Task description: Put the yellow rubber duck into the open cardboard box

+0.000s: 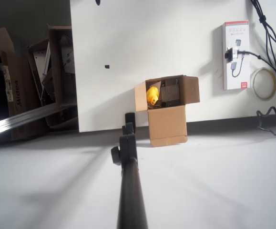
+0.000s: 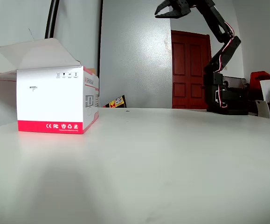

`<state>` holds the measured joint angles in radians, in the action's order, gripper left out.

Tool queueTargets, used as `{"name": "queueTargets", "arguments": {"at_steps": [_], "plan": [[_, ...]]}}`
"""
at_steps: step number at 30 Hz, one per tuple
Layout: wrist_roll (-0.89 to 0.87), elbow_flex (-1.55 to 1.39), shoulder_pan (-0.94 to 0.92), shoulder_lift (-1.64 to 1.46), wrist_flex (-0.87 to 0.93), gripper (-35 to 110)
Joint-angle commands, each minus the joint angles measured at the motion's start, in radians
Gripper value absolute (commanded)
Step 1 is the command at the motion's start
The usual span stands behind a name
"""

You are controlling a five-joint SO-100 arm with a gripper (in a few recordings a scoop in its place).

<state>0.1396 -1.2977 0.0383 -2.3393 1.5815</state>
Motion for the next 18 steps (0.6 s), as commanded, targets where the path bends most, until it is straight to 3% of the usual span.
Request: {"name": "queueTargets", "arguments": {"at_steps": [1,18], "plan": [[0.006,-0.114,-0.017,-0.117,-0.009,0],[0.069,-0.762,-0.155,-0.588,-0.218,1]]}}
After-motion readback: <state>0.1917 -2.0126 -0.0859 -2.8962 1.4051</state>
